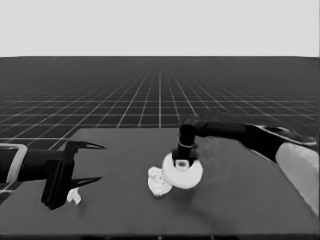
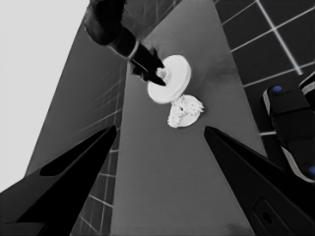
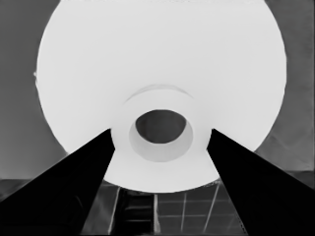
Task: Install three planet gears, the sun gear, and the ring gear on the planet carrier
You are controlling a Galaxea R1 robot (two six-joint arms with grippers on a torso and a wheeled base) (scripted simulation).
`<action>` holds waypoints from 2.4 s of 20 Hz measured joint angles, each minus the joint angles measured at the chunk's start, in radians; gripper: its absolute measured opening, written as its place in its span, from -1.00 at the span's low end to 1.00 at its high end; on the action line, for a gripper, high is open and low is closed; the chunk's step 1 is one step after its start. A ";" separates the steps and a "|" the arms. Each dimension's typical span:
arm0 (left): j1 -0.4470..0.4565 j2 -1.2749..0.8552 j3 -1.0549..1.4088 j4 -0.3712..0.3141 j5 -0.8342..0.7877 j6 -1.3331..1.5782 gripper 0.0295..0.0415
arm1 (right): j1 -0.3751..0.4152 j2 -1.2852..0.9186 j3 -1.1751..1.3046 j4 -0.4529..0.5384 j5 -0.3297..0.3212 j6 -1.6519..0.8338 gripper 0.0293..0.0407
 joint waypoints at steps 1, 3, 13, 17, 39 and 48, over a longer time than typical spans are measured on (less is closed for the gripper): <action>0.000 0.000 0.000 0.000 0.000 0.000 0.49 | -0.008 0.119 -0.055 -0.007 -0.005 0.040 -0.03; 0.000 0.000 0.000 0.000 0.000 0.000 0.49 | -0.014 0.232 -0.145 -0.013 -0.008 0.050 -0.03; 0.000 0.000 0.000 0.000 0.000 0.000 0.49 | -0.108 0.299 -0.257 -0.102 0.017 0.014 -0.03; 0.000 0.000 0.000 0.000 0.000 0.000 0.49 | -0.113 0.300 -0.261 -0.108 0.019 0.012 -0.03; 0.000 0.000 0.000 0.000 0.000 0.000 0.49 | -0.127 0.299 -0.262 -0.108 0.020 0.182 -0.03; 0.000 0.000 0.000 0.000 0.000 0.000 0.49 | -0.128 0.299 -0.262 -0.108 0.020 0.261 -0.03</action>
